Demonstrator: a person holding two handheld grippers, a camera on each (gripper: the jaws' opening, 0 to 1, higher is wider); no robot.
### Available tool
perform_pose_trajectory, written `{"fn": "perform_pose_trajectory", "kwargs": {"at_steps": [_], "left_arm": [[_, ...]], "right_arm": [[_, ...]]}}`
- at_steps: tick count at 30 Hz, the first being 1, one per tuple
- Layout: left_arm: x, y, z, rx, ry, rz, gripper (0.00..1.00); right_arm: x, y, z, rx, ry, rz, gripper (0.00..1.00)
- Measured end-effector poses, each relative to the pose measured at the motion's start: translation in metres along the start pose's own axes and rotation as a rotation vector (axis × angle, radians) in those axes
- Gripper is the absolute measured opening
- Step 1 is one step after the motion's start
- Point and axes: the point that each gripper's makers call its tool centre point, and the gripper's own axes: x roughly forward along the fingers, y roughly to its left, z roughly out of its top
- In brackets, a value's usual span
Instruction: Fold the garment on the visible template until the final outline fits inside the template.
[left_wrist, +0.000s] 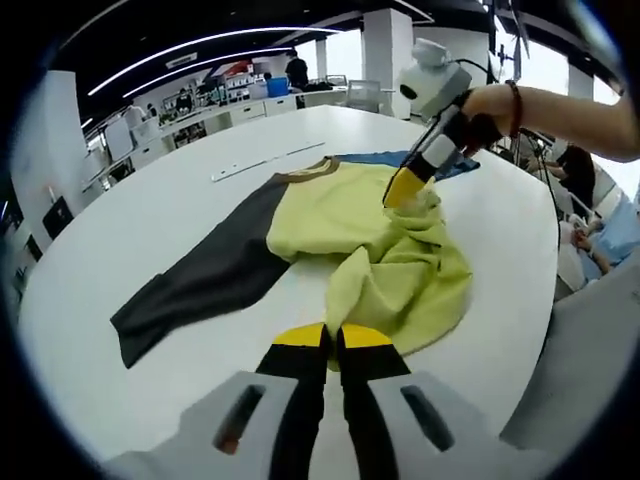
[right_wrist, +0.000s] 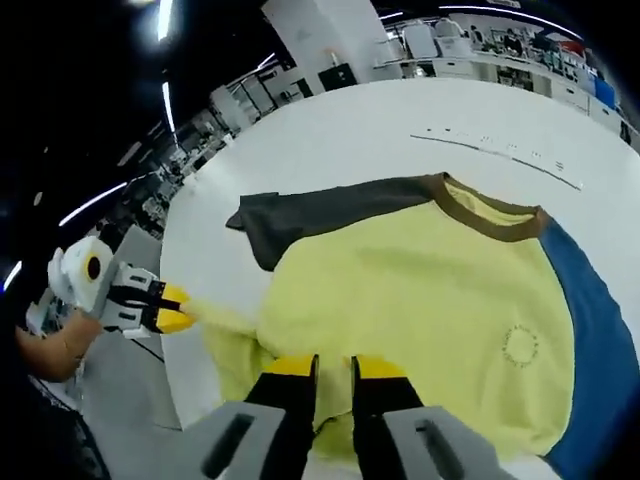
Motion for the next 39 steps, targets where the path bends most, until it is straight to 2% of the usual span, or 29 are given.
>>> {"fn": "perform_pose_trajectory", "kwargs": {"at_steps": [4,7,15,19,22,28,34,39], "left_arm": [[0.000,0.001,0.000,-0.014,-0.003,0.006,0.01],[-0.001,0.002,0.000,-0.041,-0.009,0.010,0.01],[-0.003,0.001,0.000,-0.035,-0.006,0.006,0.01],[-0.004,0.000,-0.001,-0.034,-0.004,0.005,0.01],[-0.005,-0.001,-0.001,-0.032,-0.005,0.004,0.01],[-0.008,0.001,-0.002,-0.037,-0.007,0.011,0.01],[-0.012,0.000,-0.003,-0.037,-0.003,0.013,0.01],[-0.019,-0.003,-0.004,-0.035,0.004,0.011,0.01]], "right_arm": [[-0.017,-0.002,-0.005,-0.034,-0.008,-0.026,0.16],[-0.026,-0.006,-0.018,-0.042,0.008,-0.044,0.17],[-0.025,-0.011,-0.044,-0.007,0.029,-0.054,0.16],[-0.020,-0.011,-0.045,0.007,0.003,-0.051,0.15],[-0.016,-0.012,-0.041,0.024,-0.028,-0.045,0.10],[-0.014,-0.015,-0.049,0.012,-0.014,-0.052,0.00],[-0.029,-0.018,-0.049,0.023,-0.048,-0.053,0.00],[-0.053,-0.016,-0.052,0.020,-0.088,-0.056,0.00]]}}
